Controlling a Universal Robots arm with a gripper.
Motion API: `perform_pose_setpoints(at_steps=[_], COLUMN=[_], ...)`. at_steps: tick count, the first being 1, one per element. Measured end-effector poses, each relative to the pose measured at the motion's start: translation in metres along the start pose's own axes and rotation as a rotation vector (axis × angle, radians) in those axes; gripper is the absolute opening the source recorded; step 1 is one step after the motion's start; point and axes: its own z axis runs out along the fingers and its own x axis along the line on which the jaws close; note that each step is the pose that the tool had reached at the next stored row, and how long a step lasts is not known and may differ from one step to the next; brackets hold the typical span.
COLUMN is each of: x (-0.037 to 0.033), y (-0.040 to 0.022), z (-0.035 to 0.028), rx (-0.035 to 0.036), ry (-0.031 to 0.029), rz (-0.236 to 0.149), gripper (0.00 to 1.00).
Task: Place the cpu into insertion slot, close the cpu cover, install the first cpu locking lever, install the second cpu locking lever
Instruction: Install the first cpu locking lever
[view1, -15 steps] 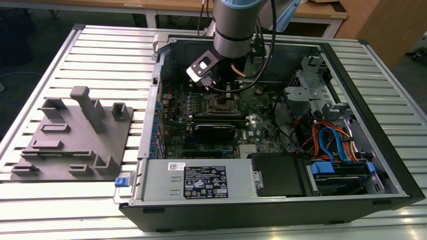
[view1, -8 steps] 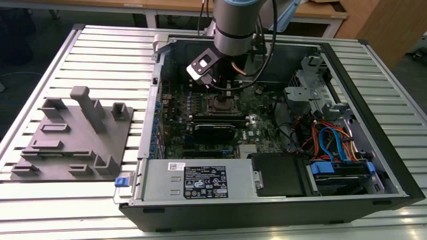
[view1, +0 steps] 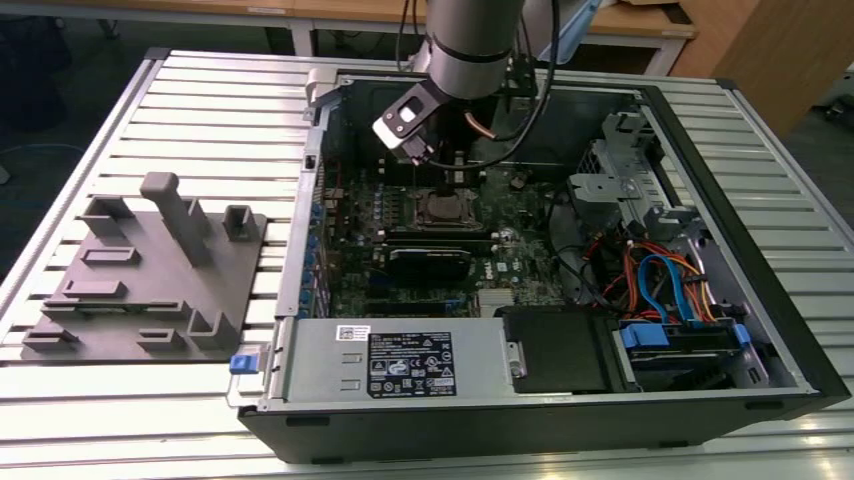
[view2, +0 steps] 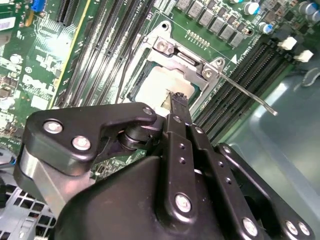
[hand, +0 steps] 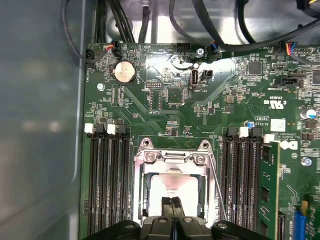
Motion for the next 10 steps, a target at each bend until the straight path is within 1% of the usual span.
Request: perform_pose_setpoints(at_steps=[5, 10], x=[0.0007, 0.0013], y=[0.0000, 0.0000], z=[-0.0112, -0.0206], rx=[0.0005, 0.0008], ry=[0.0000, -0.0001], rz=[0.000, 0.000], gripper=[0.11, 0.11])
